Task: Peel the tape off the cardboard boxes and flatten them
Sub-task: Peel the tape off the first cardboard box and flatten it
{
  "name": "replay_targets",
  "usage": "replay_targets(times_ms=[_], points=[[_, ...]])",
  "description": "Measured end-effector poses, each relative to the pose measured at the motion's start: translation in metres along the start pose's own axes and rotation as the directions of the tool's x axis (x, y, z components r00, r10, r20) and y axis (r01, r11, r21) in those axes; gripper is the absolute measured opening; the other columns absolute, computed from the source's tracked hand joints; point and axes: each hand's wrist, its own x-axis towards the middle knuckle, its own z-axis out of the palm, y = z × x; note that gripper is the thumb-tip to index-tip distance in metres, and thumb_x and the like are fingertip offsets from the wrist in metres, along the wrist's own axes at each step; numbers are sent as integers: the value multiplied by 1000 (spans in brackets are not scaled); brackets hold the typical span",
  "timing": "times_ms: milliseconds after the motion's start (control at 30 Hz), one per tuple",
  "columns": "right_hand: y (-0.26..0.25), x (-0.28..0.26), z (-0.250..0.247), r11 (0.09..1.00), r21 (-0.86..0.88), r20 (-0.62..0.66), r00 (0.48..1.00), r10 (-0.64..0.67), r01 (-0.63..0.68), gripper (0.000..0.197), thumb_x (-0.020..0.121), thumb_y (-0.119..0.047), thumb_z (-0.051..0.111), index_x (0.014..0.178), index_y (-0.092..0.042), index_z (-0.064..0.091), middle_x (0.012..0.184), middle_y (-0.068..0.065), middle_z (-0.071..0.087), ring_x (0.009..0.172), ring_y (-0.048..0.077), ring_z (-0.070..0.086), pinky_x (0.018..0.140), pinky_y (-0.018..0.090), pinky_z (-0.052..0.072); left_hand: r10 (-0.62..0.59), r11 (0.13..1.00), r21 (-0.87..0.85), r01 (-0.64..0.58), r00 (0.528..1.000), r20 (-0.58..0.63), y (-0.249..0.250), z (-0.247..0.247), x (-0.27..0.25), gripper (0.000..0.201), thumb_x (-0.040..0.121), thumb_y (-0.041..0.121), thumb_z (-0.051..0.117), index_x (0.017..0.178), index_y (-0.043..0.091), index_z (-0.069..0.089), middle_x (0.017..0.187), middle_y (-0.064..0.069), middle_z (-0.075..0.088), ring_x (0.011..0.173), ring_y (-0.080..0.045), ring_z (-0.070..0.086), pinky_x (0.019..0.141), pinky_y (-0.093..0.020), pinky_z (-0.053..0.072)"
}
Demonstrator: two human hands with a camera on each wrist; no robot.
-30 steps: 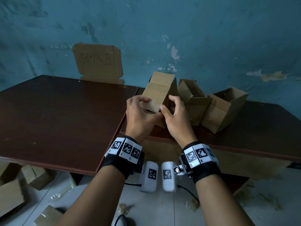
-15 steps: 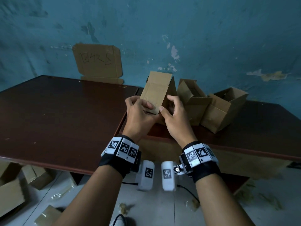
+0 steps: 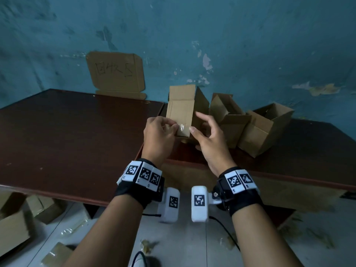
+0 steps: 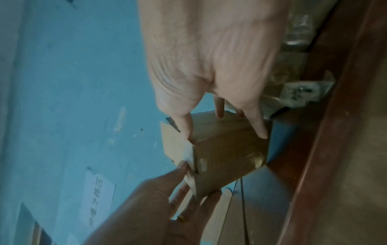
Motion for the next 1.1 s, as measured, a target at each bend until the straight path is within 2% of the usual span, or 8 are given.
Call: replay_targets(times_ms=[233, 400, 567, 667, 767, 800, 933, 1100], points=[[7, -5, -2, 952, 272, 73, 990, 122, -137, 68, 96, -19, 78, 146, -57, 51, 155, -1, 44, 134, 13, 56, 97, 49, 62, 1, 999, 34, -1, 1000, -1, -4, -3, 4, 10, 99, 20, 74, 90, 24, 73, 121, 2, 58, 112, -13, 59, 95, -27, 51], [10, -5, 0, 936, 319, 127, 985, 115, -150, 64, 98, -10, 74, 145, -49, 56, 138, -4, 69, 128, 18, 66, 98, 45, 62, 20, 994, 103, -23, 999, 26, -5, 1, 0, 9, 103, 17, 67, 94, 17, 69, 126, 1, 50, 113, -13, 53, 97, -27, 45], [6, -5, 3, 932, 337, 103, 989, 107, -136, 67, 99, -6, 71, 156, -36, 48, 136, 2, 69, 122, 18, 71, 94, 40, 63, 26, 998, 48, -28, 999, 35, -3, 3, -1, 7, 103, 12, 64, 96, 12, 67, 134, -2, 54, 119, -13, 53, 104, -26, 42], [2, -5, 3, 934, 330, 73, 991, 116, -134, 67, 100, -7, 70, 158, -31, 47, 119, -17, 72, 117, 14, 72, 92, 41, 64, 43, 999, 8, -44, 996, 73, -7, 4, 3, 11, 102, 14, 65, 92, 12, 65, 127, -2, 64, 114, -15, 61, 100, -31, 50], [0, -4, 1, 950, 286, 60, 992, 111, -124, 64, 102, -13, 69, 159, -33, 46, 101, -35, 72, 114, 5, 72, 92, 43, 64, 47, 998, -44, -41, 989, 144, -6, 1, 3, 13, 104, 15, 64, 94, 7, 66, 107, 4, 69, 93, -3, 63, 79, -19, 50], [-1, -4, 0, 955, 273, 54, 993, 106, -117, 63, 103, -15, 68, 158, -33, 47, 101, -36, 72, 112, 1, 71, 92, 43, 64, 45, 998, -61, -36, 986, 163, -6, 1, 3, 13, 105, 15, 64, 95, 6, 65, 105, 2, 71, 92, -7, 66, 77, -23, 52], [-2, -2, -1, 966, 236, 16, 995, 103, -104, 55, 106, -20, 64, 158, -34, 48, 128, -18, 66, 113, 0, 69, 93, 44, 64, 49, 984, -178, -7, 971, 233, -3, -2, 1, 16, 104, 17, 63, 89, 11, 63, 107, 0, 74, 104, -25, 71, 94, -47, 56], [-1, 0, -3, 965, 238, 6, 994, 109, -107, 50, 109, -25, 59, 156, -38, 49, 155, -2, 53, 129, 11, 60, 94, 46, 64, 64, 969, -248, -11, 976, 206, 2, -2, -3, 12, 99, 17, 70, 96, 16, 58, 113, -4, 71, 107, -25, 69, 97, -52, 58]])
